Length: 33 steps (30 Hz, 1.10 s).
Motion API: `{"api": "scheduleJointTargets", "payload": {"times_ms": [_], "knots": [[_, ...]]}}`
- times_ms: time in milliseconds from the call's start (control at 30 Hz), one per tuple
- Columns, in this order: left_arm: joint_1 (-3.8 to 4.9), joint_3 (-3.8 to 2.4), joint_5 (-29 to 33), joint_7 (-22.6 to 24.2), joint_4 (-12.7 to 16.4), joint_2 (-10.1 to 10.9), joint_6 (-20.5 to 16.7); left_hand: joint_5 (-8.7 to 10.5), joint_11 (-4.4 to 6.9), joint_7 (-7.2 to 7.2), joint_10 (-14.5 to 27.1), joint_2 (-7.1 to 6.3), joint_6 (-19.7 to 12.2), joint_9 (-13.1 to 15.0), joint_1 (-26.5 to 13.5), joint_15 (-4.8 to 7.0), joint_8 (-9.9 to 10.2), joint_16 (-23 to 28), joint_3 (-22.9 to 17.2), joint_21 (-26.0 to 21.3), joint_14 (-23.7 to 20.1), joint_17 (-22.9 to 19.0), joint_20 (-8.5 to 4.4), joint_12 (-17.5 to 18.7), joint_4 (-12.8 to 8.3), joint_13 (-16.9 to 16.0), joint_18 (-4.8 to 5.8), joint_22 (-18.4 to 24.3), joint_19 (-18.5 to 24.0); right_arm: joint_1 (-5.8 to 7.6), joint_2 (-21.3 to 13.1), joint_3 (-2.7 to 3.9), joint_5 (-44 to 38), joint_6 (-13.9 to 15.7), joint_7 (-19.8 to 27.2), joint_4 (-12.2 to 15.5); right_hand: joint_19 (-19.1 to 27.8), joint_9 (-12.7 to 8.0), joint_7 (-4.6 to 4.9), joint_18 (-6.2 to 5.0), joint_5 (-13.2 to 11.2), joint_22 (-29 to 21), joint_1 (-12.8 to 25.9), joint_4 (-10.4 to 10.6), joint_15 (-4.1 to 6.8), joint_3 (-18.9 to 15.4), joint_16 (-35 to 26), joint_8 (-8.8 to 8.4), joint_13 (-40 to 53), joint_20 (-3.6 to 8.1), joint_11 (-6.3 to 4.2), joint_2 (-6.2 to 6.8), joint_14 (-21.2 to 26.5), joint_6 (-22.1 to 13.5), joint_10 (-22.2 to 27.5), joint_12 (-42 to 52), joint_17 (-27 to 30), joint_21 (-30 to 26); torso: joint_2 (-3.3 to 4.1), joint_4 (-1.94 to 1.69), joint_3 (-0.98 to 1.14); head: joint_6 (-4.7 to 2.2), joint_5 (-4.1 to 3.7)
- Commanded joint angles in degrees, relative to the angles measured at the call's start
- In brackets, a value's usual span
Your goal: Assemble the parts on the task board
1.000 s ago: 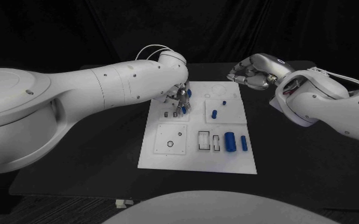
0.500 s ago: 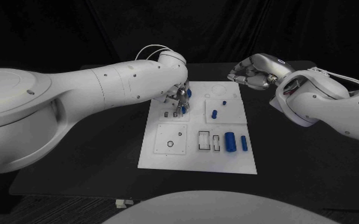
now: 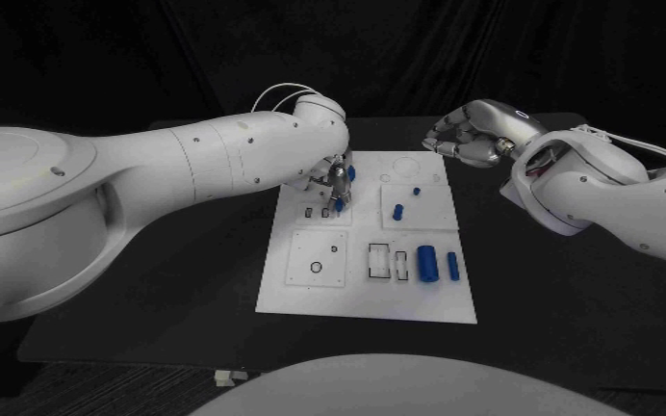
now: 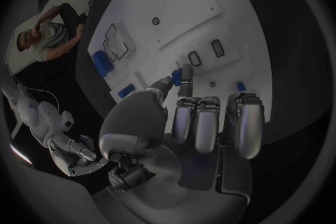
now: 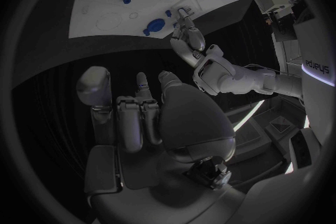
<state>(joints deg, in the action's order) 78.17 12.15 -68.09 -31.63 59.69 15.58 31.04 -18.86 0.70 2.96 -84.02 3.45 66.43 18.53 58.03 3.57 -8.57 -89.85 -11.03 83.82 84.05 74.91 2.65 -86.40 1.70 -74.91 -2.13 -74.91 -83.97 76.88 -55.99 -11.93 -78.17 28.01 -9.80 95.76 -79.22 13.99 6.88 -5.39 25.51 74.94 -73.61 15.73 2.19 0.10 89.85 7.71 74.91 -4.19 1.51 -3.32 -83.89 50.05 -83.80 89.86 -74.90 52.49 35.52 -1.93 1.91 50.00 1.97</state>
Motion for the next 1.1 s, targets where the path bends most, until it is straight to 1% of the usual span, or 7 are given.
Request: {"api": "scheduleJointTargets", "payload": {"times_ms": [33, 267, 367, 500, 567, 800, 1100], "knots": [[-0.13, -0.05, 0.0, 1.2, 0.2, -0.1, -0.2, -0.25, 0.05, -0.03, -3.1, -0.07, -0.3, 0.1, 0.7, 0.24, 0.3, -0.1, -0.5, -0.3, 6.0, 15.1, 0.02, 0.2, -0.2, -12.2, -0.08, -8.4, 0.0, -0.11, 0.0, 0.04, -0.2, -0.5, -0.9, 0.0, 0.4, 0.1, 0.01, -1.17, 0.5, 6.3, -0.5, -0.1, -0.33, 0.3, 0.1, 0.1, 15.1, -0.11, 0.32, -0.1, -6.1, 0.3, -6.2, 0.1, -15.1, -0.5, 0.01, 0.0, -0.01, 0.0, 0.06], [-0.14, -0.05, 0.0, 1.0, 0.3, 0.1, -0.1, -0.4, 0.14, -0.16, -3.3, -0.44, 0.1, 0.7, 1.1, 0.29, 0.2, -0.1, -2.0, -0.1, 6.0, 15.1, 0.02, 0.0, -1.3, -12.4, -0.01, -8.7, -0.3, -0.11, 0.1, 0.04, -0.2, -0.7, -1.0, -0.1, 0.5, 0.1, 0.03, -1.24, 0.8, 6.2, -0.7, -0.1, -0.34, 0.4, 0.1, 0.07, 15.1, -0.11, 0.32, -0.03, -6.1, 0.3, -6.2, 0.1, -15.1, -0.9, 0.0, -0.01, -0.01, 0.0, 0.13], [-0.15, -0.05, 0.0, 0.8, 0.5, 0.2, -0.2, -0.27, 0.43, -0.52, -3.7, -0.86, 1.1, 1.7, 1.0, 0.7, -0.3, -0.1, -3.1, 0.2, 6.0, 15.1, -0.26, -0.4, -2.0, -12.6, 0.09, -9.1, -0.7, -0.11, 0.1, 0.04, -0.2, -0.8, -1.0, -0.1, 0.5, 0.1, 0.03, -1.24, 0.8, 6.2, -0.7, -0.1, -0.34, 0.4, 0.1, 0.07, 15.1, -0.11, 0.32, -0.03, -6.1, 0.3, -6.2, 0.1, -15.1, -0.9, 0.0, -0.01, -0.01, 0.0, 0.1], [-0.16, -0.05, 0.0, 0.6, 0.7, 0.4, -0.5, -0.33, 0.57, -0.68, -3.7, -1.01, 1.4, 2.1, 1.1, 0.83, -0.5, -0.1, -3.6, 0.3, 6.0, 15.1, -0.39, -0.3, -2.3, -12.5, 0.11, -9.2, -0.8, -0.11, 0.1, 0.04, -0.2, -0.9, -1.1, -0.1, 0.6, 0.1, 0.03, -1.25, 0.8, 6.2, -0.8, -0.1, -0.34, 0.4, 0.1, 0.06, 15.1, -0.11, 0.33, -0.02, -6.1, 0.3, -6.2, 0.1, -15.1, -1.0, 0.0, -0.02, 0.0, 0.0, 0.22], [-0.17, -0.05, 0.0, 0.4, 1.0, 0.7, -1.0, -0.34, 0.79, -0.92, -3.8, -1.3, 1.8, 2.9, 1.4, 1.06, -0.9, -0.1, -4.3, 0.4, 6.0, 15.1, -0.61, -0.4, -3.0, -12.6, 0.16, -9.4, -1.0, -0.11, 0.1, 0.04, -0.2, -0.9, -1.0, -0.2, 0.6, 0.1, 0.04, -1.3, 0.9, 6.1, -0.8, -0.1, -0.34, 0.4, 0.1, 0.05, 15.1, -0.11, 0.33, 0.0, -6.1, 0.3, -6.2, 0.1, -15.1, -1.3, 0.0, 0.0, -0.01, 0.0, 0.2], [-0.16, -0.05, 0.0, -0.5, 2.2, 1.8, -2.6, -0.24, 0.81, -0.93, -3.5, -1.54, 1.8, 3.2, 1.3, 1.18, -1.0, -0.1, -4.5, 0.3, 6.0, 15.1, -0.71, 0.0, -3.2, -12.2, 0.12, -9.3, -0.9, -0.12, 0.0, 0.04, -0.2, -0.8, -1.0, -0.2, 0.8, 0.0, 0.06, -1.36, 1.1, 6.0, -0.9, -0.1, -0.35, 0.4, 0.1, 0.02, 15.1, -0.12, 0.33, 0.07, -6.1, 0.2, -6.2, 0.1, -15.1, -1.7, 0.0, -0.02, 0.0, 0.0, 0.3], [-0.06, -0.05, 0.0, -2.4, 4.4, 4.0, -3.8, -0.17, 0.77, -0.86, -3.3, -1.66, 1.5, 3.7, 0.7, 1.3, -1.0, -0.1, -4.7, 0.1, 6.0, 15.1, -0.86, 0.3, -3.0, -11.9, 0.09, -9.2, -0.9, -0.18, 0.3, 0.04, -0.2, -0.8, -1.0, -0.5, 0.9, 0.0, 0.07, -1.44, 1.2, 5.9, -0.9, -0.1, -0.35, 0.4, 0.1, -0.01, 15.1, -0.12, 0.34, 0.1, -6.1, 0.2, -6.2, 0.1, -15.1, -2.2, -0.04, -0.03, 0.0, 0.0, 0.86]]}}
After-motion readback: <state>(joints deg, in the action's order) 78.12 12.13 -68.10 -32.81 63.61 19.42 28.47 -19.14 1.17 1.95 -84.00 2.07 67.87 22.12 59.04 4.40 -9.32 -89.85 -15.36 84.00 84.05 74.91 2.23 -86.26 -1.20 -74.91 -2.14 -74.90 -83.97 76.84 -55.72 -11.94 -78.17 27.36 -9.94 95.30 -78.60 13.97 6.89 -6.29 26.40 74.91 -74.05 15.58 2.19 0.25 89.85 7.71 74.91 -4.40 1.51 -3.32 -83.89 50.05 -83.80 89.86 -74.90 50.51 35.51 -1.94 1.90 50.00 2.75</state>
